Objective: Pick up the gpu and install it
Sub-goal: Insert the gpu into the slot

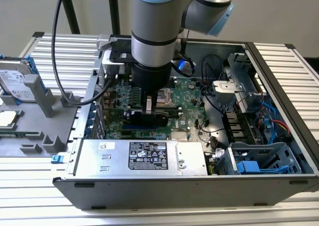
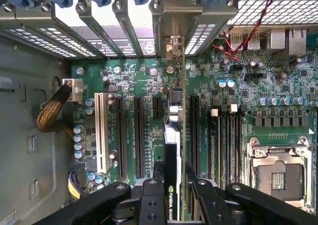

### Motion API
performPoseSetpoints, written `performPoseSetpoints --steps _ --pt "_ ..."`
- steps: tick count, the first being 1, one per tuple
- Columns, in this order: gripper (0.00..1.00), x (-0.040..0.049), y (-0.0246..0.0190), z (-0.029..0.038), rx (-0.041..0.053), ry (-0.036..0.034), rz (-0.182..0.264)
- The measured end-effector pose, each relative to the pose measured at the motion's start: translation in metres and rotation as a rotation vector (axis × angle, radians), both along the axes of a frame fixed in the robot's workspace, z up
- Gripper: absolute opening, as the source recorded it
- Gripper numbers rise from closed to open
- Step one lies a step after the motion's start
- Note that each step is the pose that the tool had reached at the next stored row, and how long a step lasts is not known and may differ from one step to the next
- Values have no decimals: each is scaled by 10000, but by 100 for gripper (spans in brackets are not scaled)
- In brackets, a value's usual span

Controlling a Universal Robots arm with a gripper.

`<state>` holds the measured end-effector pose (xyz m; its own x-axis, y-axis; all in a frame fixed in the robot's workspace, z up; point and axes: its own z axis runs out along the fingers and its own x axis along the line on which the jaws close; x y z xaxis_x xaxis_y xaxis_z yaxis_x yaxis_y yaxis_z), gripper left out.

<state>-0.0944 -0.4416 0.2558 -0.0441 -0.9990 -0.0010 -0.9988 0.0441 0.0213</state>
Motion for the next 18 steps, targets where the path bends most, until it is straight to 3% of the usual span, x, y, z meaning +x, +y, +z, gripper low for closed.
performPoseSetpoints --steps 18 --pt "0 -18 18 10 -3 -3 0"
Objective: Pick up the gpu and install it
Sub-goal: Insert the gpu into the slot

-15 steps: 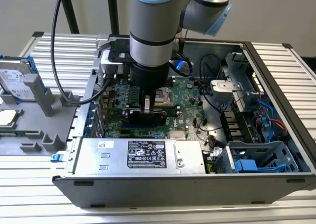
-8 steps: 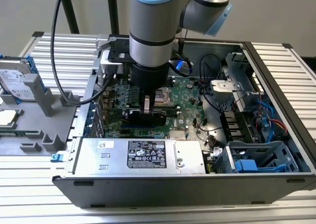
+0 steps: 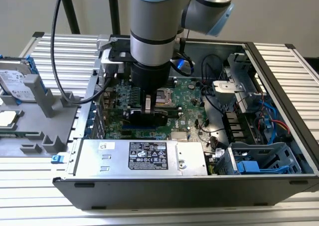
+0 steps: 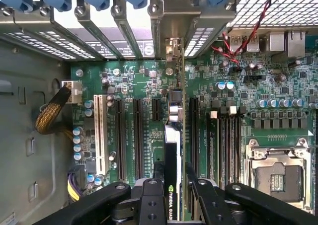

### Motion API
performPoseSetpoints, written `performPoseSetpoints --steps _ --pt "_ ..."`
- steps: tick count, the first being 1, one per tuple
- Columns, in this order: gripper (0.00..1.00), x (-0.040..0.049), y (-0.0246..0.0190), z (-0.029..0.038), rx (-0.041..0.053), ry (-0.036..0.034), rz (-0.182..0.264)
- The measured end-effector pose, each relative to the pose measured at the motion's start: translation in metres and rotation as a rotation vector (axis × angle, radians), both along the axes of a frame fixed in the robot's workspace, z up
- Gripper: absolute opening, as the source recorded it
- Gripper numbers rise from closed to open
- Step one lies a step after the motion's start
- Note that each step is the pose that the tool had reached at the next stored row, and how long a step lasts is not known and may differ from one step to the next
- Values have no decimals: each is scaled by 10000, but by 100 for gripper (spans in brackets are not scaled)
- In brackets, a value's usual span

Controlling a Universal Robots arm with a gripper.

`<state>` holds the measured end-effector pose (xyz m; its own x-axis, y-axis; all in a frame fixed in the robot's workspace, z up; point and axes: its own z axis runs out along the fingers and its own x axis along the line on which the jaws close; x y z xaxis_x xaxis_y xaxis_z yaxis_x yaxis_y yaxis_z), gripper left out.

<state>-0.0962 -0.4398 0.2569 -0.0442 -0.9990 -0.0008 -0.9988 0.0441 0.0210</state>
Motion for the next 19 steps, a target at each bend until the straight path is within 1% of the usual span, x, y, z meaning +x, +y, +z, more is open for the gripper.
performPoseSetpoints --steps 4,8,13,19 --pt "0 -10 16 -6 2 -10 1" --pt "0 -27 17 -21 -1 -10 1" --pt "0 -39 16 -58 -6 -3 -7" --pt "0 -38 17 -62 1 -10 -6"
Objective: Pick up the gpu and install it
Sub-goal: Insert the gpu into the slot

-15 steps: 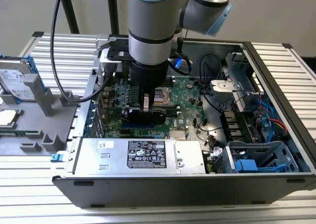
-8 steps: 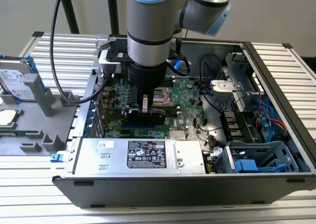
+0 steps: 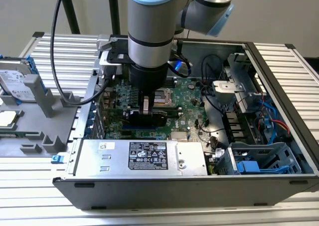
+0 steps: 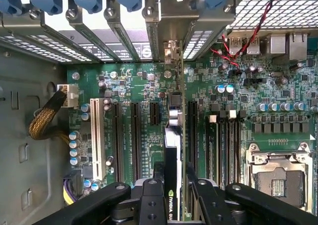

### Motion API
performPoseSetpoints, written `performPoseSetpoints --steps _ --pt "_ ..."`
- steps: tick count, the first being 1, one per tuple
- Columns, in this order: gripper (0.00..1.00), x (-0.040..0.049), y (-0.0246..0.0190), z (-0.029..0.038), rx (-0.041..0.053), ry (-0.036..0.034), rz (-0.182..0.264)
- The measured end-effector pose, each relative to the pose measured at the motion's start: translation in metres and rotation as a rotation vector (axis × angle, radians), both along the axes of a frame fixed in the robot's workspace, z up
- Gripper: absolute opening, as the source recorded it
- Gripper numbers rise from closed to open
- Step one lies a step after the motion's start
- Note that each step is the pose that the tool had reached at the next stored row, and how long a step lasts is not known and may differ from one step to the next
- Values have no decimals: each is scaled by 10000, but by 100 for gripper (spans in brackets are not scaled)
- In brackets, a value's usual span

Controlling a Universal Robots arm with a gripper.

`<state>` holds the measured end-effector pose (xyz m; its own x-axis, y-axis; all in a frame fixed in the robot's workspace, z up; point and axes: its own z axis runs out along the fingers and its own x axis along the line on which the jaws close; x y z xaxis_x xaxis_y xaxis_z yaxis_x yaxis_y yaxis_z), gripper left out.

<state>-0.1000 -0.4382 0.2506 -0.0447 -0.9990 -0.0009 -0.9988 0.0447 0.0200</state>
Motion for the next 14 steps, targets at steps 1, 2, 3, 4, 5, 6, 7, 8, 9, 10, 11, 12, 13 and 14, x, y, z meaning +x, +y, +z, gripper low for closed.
performPoseSetpoints --steps 1,2,3,4,5,6,7,8,9,10,11,12,13,14 --pt "0 0 0 0 0 0 0" --pt "0 0 0 0 -1 1 0" --pt "0 0 -1 -1 -1 0 0" --pt "0 0 -1 -4 -1 0 0" --pt "0 0 -1 -6 -1 1 -1" --pt "0 0 -6 -7 2 0 0" --pt "0 0 -9 -7 2 0 0" --pt "0 1 -9 -7 0 1 -1" --pt "0 4 -9 -6 -3 10 -1" --pt "0 6 -9 -5 -7 17 0" --pt "0 9 -9 -6 -9 19 0" --pt "0 11 -10 -6 -8 28 1" --pt "0 12 -11 -6 -12 34 0" --pt "0 12 -11 -6 -14 36 -1"
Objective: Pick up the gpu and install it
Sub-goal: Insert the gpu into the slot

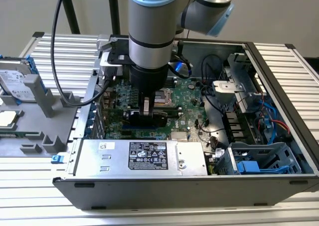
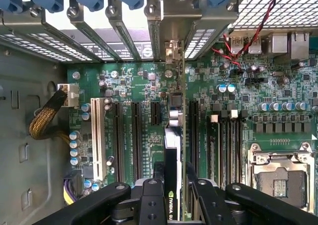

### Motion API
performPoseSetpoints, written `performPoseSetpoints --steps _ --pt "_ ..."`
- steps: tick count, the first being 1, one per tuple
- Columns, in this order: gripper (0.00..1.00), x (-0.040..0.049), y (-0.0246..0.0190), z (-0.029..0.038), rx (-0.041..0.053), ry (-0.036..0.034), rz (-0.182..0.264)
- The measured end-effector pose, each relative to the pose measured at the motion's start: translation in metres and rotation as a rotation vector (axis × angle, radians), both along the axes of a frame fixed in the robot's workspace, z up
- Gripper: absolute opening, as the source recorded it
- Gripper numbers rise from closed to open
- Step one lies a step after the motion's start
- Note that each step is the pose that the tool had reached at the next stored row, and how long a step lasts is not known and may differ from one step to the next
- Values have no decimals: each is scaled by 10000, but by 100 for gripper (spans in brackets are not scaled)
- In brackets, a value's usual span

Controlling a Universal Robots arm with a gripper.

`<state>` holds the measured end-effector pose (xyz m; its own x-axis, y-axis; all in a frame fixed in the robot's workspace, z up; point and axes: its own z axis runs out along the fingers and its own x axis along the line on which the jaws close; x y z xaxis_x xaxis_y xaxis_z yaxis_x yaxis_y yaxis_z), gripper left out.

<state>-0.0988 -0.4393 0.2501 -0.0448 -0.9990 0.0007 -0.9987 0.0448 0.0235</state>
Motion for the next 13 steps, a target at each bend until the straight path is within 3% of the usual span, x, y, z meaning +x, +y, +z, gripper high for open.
performPoseSetpoints --steps 13 --pt "0 2 -10 -16 -3 2 7"
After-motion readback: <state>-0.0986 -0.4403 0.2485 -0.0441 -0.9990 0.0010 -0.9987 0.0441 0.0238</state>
